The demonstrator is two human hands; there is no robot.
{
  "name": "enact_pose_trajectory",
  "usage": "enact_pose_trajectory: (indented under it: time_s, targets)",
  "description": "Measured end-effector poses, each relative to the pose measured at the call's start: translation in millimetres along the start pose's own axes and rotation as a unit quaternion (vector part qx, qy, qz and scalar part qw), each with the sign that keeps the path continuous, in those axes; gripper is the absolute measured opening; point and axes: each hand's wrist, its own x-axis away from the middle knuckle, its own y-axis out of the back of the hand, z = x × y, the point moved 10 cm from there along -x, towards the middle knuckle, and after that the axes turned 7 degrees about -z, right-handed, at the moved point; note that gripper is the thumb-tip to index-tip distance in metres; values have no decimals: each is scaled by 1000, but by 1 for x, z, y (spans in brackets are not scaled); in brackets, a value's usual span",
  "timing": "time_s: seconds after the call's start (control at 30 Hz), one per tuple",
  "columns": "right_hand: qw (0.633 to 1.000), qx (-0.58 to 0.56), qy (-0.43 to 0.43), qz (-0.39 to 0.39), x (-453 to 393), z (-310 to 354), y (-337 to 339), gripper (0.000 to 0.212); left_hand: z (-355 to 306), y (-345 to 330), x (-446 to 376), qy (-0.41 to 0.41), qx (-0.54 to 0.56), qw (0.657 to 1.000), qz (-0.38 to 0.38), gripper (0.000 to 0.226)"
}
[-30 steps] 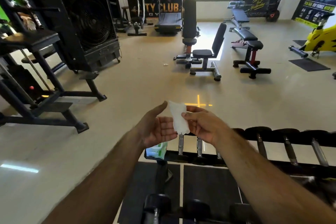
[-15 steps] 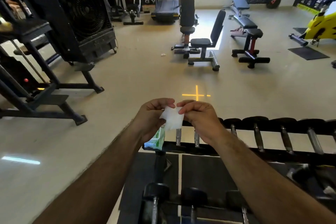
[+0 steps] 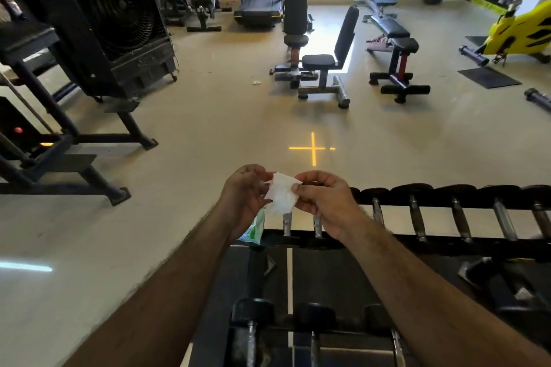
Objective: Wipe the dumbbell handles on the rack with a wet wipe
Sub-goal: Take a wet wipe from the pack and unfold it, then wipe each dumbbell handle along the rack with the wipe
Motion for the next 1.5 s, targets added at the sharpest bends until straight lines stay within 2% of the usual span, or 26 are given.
enact_pose_trajectory:
  time_s: [0.07, 0.13, 0.33, 0.4, 0.47, 0.6, 0.7, 0.83, 0.97, 1.13, 1.33, 1.43, 1.5]
  targets:
    - [1000, 10, 11, 10, 0, -5, -3, 14, 14, 0, -1, 41, -119, 991, 38, 45]
    - [1000, 21, 22, -2, -2, -11, -2, 16, 27, 1, -4, 40, -228, 970, 79, 40]
    - [989, 122, 32, -75, -13, -46, 27, 16, 63, 47, -30, 50, -241, 969, 8, 33]
    - [971, 217, 51, -91, -22, -66, 45, 13, 77, 62, -36, 52, -254, 966, -9, 32]
    - [918, 373, 84, -103, -33, -88, 67, 18, 92, 79, -43, 53, -265, 961, -50, 27]
    - [812, 568, 123, -55, -54, -128, 89, 56, 124, 104, -53, 61, -307, 938, -145, 21]
    - [736, 665, 129, -13, -84, -147, 98, 94, 139, 106, -62, 37, -373, 907, -192, 15]
    - [680, 723, 121, 14, -144, -167, 102, 129, 154, 95, -78, -26, -440, 868, -228, 18]
    - [679, 728, 87, 44, -183, -197, 98, 154, 172, 90, -98, -61, -521, 814, -249, 23]
    - [740, 670, 47, 40, -183, -227, 110, 172, 172, 78, -126, -91, -597, 759, -243, 36]
    - [703, 705, 61, 75, -183, -231, 105, 176, 165, 45, -180, -188, -692, 686, -126, 40]
    - [698, 711, 42, 82, -184, -233, 105, 176, 182, 38, -203, -215, -755, 616, -62, 29]
    - [686, 721, 34, 90, -186, -233, 103, 175, 196, 36, -212, -223, -769, 598, -20, 24]
